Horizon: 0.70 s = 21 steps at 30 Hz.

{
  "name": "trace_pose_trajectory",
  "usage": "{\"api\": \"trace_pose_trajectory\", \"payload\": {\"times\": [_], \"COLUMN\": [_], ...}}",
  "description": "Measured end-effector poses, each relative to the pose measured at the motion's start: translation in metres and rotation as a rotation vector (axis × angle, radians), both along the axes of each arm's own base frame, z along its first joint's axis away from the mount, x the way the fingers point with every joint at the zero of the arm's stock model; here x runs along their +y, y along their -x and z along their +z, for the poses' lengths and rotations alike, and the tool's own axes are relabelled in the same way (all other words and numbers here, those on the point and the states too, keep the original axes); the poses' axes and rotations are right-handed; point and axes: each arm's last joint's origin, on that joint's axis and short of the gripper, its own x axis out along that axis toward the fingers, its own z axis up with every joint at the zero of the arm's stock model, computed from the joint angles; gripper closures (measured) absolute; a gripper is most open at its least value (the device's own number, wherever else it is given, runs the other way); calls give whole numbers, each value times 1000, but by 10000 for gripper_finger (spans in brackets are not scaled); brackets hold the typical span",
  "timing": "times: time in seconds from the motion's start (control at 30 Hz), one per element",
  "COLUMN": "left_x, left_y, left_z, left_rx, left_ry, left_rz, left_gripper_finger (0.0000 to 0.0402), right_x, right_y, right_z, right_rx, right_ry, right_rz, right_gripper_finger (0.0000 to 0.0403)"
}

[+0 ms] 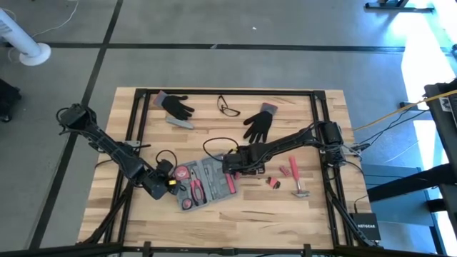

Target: Prefit tool cases

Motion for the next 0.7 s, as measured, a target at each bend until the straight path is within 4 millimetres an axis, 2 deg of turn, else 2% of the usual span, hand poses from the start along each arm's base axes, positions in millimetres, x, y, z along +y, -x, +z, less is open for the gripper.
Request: {"api": "trace_pose_trajectory", "payload": {"times": [0.2, 0.5, 0.6, 0.7], "left_x": [0, 0, 0, 0], "left_y": [0, 0, 0, 0], "left_z": [0, 0, -1, -1], "left_rx": [0, 0, 1, 0], "left_ry": [-11, -20, -21, -24], "left_rz": [-18, -31, -31, -33], "left_gripper_finger": [295, 295, 295, 295], "right_x": [-8, -8, -9, -11], "right_y": [0, 0, 1, 1], "right_z": [-1, -1, -1, -2], "right_rx": [8, 14, 21, 27], "right_ry": [-3, 18, 23, 24], "right_rz": [-33, -36, -42, -57], "right_gripper_finger": [157, 160, 184, 231]}}
